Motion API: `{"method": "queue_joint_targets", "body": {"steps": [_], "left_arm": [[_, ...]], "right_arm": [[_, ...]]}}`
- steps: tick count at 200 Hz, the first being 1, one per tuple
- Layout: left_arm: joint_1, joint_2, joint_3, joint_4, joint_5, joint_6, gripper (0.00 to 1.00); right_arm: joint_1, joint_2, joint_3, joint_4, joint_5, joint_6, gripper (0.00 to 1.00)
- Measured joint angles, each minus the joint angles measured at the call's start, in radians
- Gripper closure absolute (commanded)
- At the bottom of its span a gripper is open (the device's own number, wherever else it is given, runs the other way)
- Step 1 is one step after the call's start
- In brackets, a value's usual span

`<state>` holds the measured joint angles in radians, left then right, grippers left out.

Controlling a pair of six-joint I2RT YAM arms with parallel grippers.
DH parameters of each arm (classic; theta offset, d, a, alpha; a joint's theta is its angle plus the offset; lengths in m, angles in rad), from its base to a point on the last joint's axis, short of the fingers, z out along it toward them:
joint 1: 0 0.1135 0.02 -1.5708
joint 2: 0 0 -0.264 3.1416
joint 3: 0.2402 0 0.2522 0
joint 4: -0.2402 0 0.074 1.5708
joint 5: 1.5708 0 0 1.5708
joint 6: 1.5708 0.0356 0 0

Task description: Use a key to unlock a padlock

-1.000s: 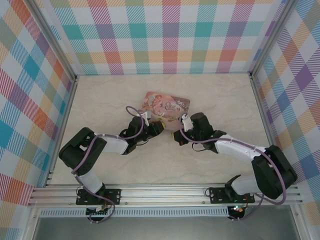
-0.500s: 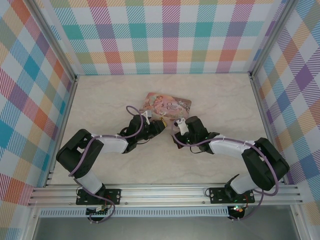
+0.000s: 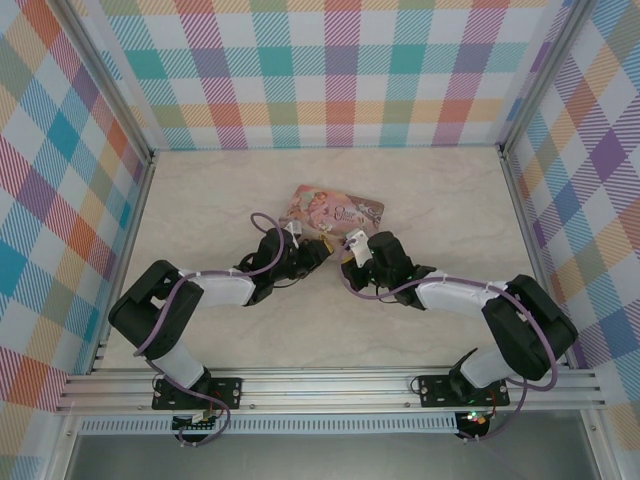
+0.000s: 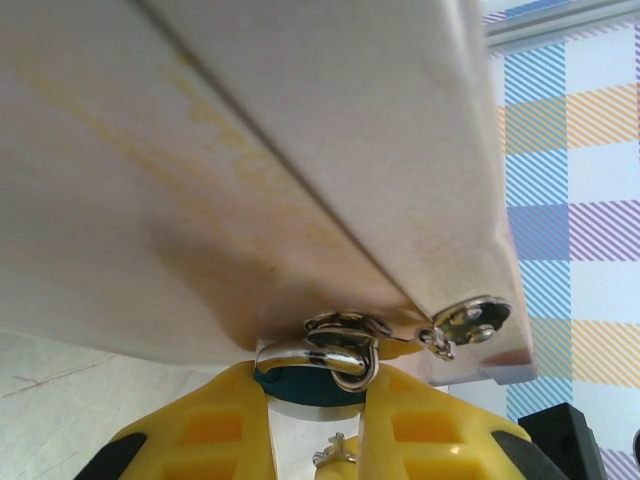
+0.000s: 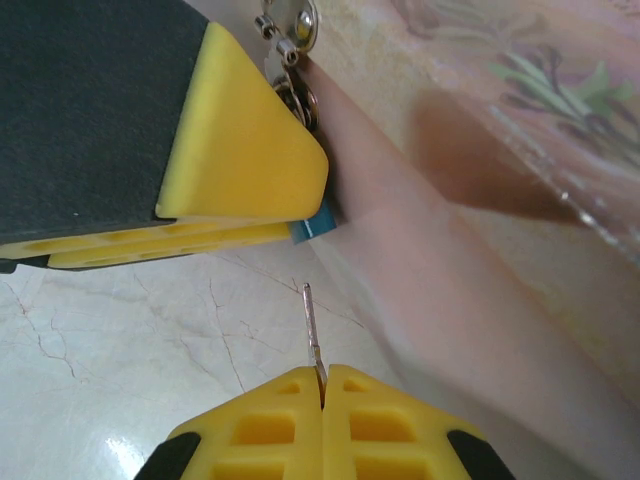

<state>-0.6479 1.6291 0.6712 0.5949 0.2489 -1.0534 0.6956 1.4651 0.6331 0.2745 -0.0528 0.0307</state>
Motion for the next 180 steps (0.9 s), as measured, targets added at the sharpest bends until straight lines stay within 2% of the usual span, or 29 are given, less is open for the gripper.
{"method": "queue_joint_targets", "body": {"steps": [180], "left_arm": [[0.000, -0.002, 0.001, -0.021, 0.000, -0.032, 1.00]], "right_arm": [[0.013, 0.056, 0.025, 0.044, 0.010, -0.022, 0.98]]}}
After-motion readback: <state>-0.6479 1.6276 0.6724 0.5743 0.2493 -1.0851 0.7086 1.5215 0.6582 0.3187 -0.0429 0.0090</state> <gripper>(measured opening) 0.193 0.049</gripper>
